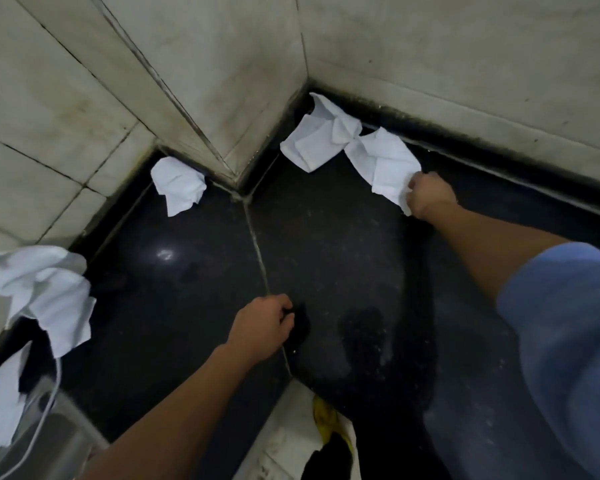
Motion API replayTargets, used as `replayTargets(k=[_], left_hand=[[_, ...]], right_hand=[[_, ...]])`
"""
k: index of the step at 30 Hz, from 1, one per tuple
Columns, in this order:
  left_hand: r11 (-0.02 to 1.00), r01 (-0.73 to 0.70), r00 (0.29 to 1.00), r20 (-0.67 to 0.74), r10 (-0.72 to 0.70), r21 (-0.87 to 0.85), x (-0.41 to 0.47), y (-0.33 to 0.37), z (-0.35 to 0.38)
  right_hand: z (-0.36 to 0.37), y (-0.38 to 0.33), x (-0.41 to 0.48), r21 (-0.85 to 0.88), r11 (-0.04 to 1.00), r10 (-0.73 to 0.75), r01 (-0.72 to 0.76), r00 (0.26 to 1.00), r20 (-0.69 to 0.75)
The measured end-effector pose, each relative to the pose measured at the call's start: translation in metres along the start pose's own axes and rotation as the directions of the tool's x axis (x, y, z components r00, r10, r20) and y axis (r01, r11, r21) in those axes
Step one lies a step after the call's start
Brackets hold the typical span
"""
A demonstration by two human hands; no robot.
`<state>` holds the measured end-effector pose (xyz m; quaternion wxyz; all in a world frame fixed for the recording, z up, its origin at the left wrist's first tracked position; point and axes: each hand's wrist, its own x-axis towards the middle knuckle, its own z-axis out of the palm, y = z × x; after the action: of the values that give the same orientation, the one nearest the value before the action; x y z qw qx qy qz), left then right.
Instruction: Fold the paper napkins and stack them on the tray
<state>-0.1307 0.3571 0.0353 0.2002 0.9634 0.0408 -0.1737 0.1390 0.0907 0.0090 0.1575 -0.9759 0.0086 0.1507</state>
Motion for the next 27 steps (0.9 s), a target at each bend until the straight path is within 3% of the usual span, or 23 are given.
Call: replayTargets(k=[1, 3, 6, 10, 14, 19, 21, 24, 27], left_hand=[[1.000, 0.011, 1.000, 0.004, -0.010, -0.013, -0.002, -0.002, -0.003], [0.983, -0.184, 0.973, 0.142, 0.182, 0.000, 0.068, 0.003, -0.004], [0.982, -0.190, 0.972, 0.138, 0.188, -0.001, 0.079, 0.003, -0.009], [0.990, -0.141, 0.981, 0.134, 0.137, 0.017, 0.087, -0.017, -0.005], [0.990, -0.136, 0.980, 0.149, 0.129, 0.043, 0.095, -0.026, -0.004], [0.957, -0.288, 0.944, 0.180, 0.278, 0.027, 0.099, 0.006, 0.019], [0.931, -0.364, 0.911, 0.220, 0.348, 0.036, 0.096, 0.022, 0.037], [0.875, -0.478, 0.855, 0.269, 0.443, 0.076, 0.093, 0.040, 0.060], [0.800, -0.574, 0.796, 0.352, 0.493, 0.178, 0.091, 0.049, 0.076]], right_hand=[[0.001, -0.001, 0.000, -0.003, 1.000, -0.022, 0.022, 1.000, 0.002], [-0.022, 0.048, -0.012, 0.003, 0.984, 0.179, -0.180, 0.977, -0.116], [-0.009, 0.039, -0.042, 0.066, 0.997, 0.058, -0.047, 0.984, -0.169], [0.035, 0.014, -0.094, 0.100, 0.984, -0.139, 0.150, 0.984, -0.115], [0.067, 0.030, -0.156, 0.127, 0.967, -0.220, 0.222, 0.975, -0.027], [0.083, 0.077, -0.230, -0.038, 0.999, 0.008, 0.000, 0.980, 0.200], [0.090, 0.083, -0.254, -0.107, 0.992, 0.077, -0.060, 0.982, 0.170], [0.101, 0.069, -0.275, -0.118, 0.993, -0.002, 0.008, 0.999, 0.054], [0.118, 0.055, -0.279, -0.096, 0.995, -0.015, 0.026, 0.993, 0.119]])
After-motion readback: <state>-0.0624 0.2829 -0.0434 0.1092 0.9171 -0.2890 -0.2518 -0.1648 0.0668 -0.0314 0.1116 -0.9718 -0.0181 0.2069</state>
